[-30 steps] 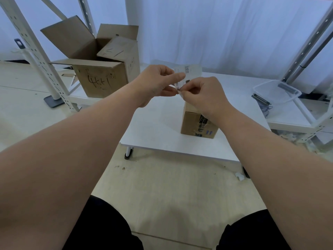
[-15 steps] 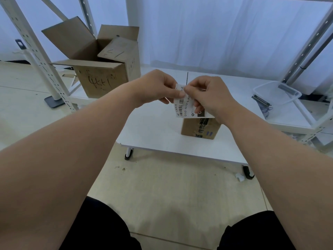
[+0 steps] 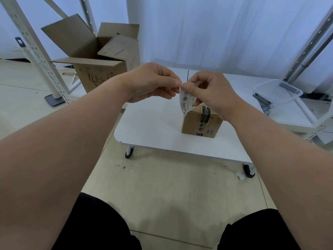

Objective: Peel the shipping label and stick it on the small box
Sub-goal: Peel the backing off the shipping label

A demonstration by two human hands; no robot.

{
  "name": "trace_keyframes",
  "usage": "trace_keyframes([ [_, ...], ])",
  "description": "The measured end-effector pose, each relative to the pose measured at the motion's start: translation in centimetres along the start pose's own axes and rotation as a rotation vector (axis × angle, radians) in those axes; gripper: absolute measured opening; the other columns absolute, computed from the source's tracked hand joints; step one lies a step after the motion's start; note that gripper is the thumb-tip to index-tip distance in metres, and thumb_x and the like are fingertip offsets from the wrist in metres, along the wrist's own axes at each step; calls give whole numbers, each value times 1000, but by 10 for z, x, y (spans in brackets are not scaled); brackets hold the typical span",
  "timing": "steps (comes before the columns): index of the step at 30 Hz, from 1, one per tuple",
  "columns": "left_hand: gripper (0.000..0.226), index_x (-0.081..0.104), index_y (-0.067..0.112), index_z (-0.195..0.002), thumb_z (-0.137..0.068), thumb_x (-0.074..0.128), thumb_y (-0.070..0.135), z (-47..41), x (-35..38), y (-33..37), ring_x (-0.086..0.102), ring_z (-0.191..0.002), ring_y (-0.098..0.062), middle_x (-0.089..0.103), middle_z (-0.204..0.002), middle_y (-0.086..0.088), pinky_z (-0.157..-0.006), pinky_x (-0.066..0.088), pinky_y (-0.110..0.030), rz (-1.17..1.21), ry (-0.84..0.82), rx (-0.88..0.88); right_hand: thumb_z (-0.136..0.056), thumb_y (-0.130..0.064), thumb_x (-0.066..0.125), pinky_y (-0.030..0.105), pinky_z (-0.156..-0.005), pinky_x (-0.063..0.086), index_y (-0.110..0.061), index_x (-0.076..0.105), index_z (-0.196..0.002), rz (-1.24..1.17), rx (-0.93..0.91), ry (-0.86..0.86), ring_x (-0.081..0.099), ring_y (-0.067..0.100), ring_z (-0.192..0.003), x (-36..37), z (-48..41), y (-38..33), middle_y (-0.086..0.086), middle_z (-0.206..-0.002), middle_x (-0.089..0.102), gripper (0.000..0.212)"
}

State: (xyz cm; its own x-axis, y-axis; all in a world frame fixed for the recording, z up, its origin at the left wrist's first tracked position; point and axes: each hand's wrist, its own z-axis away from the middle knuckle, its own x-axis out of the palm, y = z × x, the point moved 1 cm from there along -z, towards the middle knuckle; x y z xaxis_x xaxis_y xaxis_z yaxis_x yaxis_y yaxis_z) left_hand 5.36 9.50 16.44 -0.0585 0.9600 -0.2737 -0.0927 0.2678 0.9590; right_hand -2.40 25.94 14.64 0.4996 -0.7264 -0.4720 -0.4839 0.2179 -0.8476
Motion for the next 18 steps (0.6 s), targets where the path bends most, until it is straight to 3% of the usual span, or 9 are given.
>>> trace_keyframes([
  [7, 12, 68, 6, -85, -90, 57, 6, 1, 2, 1, 66, -69, -11, 72, -74, -3, -67, 55, -18, 75, -16, -22, -88, -18, 67, 18, -59, 54, -9, 67, -88, -81, -14, -36, 59, -3, -57, 0, -1, 2, 0, -70, 60, 9],
  [14, 7, 68, 4, -87, -87, 62, 9, 0, 3, 2, 66, -67, -8, 71, -72, -2, -68, 56, -18, -26, 12, -13, -82, -25, 74, 20, -62, 56, -12, 66, -82, -101, 11, -32, 63, 6, -65, 0, 0, 2, 3, -73, 66, 16],
  [18, 9, 69, 5, -88, -86, 64, 12, 1, 2, 2, 67, -69, -9, 72, -73, -2, -68, 57, -18, -33, 19, -3, -83, -25, 72, 20, -62, 57, -5, 67, -89, -88, 20, -19, 62, 1, -59, 0, 1, 2, 2, -72, 65, 22],
])
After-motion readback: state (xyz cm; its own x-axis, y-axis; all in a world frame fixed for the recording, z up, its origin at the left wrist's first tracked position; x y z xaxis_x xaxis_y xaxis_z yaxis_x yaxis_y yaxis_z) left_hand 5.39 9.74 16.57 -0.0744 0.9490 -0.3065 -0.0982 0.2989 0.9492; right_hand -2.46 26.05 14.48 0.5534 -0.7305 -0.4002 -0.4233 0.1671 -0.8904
